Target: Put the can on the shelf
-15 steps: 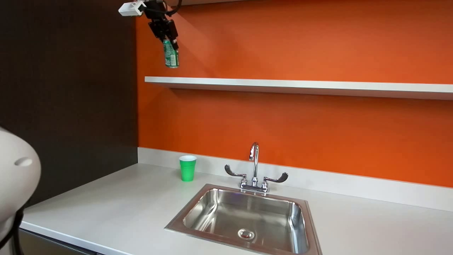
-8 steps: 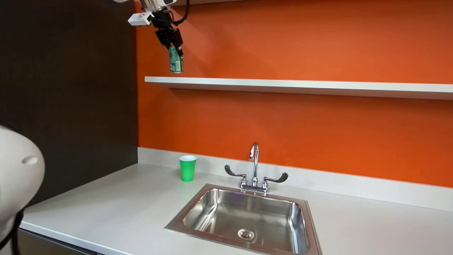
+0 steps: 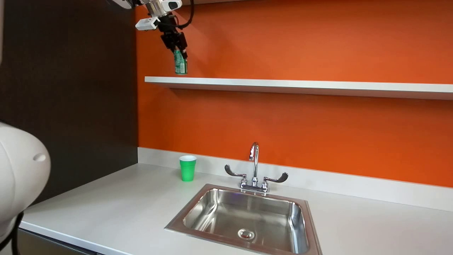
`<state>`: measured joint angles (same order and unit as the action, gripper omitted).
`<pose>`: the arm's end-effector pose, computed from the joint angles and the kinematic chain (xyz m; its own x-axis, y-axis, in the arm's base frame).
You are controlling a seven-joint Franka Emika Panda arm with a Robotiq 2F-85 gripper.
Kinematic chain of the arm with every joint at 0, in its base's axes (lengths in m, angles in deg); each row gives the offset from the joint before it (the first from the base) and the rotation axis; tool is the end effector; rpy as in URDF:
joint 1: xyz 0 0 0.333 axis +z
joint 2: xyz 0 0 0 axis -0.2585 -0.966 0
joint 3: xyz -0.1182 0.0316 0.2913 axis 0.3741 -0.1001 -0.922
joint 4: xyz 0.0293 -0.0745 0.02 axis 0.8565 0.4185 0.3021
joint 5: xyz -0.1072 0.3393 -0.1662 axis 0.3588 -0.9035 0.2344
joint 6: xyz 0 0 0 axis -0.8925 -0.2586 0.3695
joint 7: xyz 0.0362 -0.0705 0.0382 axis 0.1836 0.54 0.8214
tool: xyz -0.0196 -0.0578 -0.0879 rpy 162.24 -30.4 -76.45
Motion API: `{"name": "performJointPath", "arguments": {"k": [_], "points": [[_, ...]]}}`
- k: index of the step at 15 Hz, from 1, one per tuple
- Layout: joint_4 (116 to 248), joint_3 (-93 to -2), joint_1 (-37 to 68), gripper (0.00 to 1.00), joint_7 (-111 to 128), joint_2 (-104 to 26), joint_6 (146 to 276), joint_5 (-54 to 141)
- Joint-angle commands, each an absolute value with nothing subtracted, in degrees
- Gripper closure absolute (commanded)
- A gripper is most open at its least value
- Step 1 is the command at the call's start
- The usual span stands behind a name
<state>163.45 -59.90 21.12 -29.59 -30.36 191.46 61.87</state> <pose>0.6094 0.1286 0.7367 0.6977 -0.3635 0.6173 -0.3881 -0.9161 -0.1009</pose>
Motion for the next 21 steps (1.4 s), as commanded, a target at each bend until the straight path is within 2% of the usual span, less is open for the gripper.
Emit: {"name": "performJointPath", "arguments": {"k": [1,16,17,20,21], "points": [[156.92,-59.77,21.62,0.61,-29.14,-34.18,188.05,63.83],[146.56,-59.45,22.52,0.61,-29.37,-42.28,183.3,65.23],[145.74,-59.33,22.67,0.11,-29.63,-42.9,182.85,65.51],[143.92,-59.26,22.74,0.0,-29.62,-44.19,182.1,65.42],[143.52,-59.25,22.69,0.0,-29.68,-44.41,181.92,65.3]]}}
